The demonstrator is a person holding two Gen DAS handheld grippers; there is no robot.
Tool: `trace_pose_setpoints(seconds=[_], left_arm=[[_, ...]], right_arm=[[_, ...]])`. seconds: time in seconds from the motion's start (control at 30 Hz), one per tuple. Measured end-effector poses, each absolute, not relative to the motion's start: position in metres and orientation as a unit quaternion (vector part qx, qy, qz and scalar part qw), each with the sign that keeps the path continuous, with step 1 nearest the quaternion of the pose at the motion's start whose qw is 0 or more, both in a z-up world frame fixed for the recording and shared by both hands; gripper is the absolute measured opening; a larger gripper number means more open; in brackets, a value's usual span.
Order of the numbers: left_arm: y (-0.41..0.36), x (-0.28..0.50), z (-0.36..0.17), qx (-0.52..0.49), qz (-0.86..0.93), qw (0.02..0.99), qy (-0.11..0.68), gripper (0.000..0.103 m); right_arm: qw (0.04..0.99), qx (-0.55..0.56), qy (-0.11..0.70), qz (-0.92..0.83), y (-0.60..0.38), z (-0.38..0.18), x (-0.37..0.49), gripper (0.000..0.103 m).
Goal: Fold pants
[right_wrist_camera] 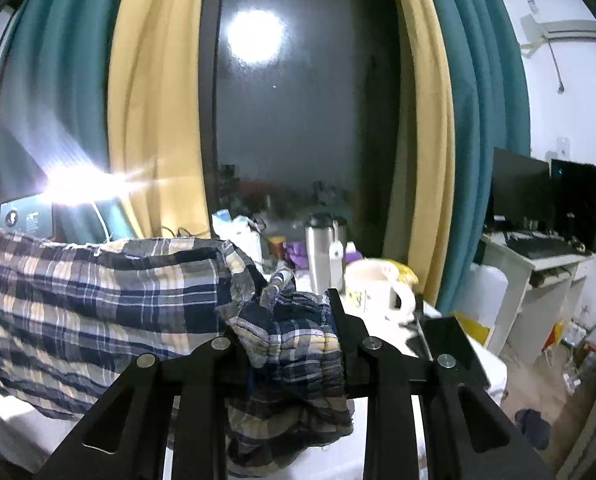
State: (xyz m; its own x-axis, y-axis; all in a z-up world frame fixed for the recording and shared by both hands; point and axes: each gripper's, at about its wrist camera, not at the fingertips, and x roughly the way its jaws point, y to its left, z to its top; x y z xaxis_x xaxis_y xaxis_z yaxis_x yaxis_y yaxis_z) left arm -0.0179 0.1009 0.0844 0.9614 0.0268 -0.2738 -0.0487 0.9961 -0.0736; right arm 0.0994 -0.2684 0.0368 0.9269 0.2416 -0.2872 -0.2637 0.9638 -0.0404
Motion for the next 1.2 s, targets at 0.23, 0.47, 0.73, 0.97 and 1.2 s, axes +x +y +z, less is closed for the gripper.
trace_pose_setpoints(seconds=[0.23,0.47,0.73,0.97,1.2], left_arm=[[0.084,-0.032,0.075,-0.063,-0.045,0.987,0.139,0.006],[0.074,-0.007,0.051,-0.100,-0.077,0.978,0.168,0.006],[0.080,0.022,0.024,-0.131,-0.077,0.966,0.208,0.006],[0.100,0.041,0.033,-0.129,-0.053,0.968,0.209,0.006],[0.124,0.084,0.044,-0.109,-0.031,0.972,0.207,0.006]], right_arm=[[0.985,-0.019,0.138,0.099,-0.289,0.022,0.084,0.028],[0.986,-0.005,0.153,0.059,-0.313,0.011,0.084,0.028],[0.981,-0.018,0.191,0.041,-0.313,0.002,0.107,0.028],[0.979,-0.022,0.195,0.049,-0.295,0.005,0.135,0.028],[0.977,-0.024,0.202,0.063,-0.275,0.009,0.172,0.028]])
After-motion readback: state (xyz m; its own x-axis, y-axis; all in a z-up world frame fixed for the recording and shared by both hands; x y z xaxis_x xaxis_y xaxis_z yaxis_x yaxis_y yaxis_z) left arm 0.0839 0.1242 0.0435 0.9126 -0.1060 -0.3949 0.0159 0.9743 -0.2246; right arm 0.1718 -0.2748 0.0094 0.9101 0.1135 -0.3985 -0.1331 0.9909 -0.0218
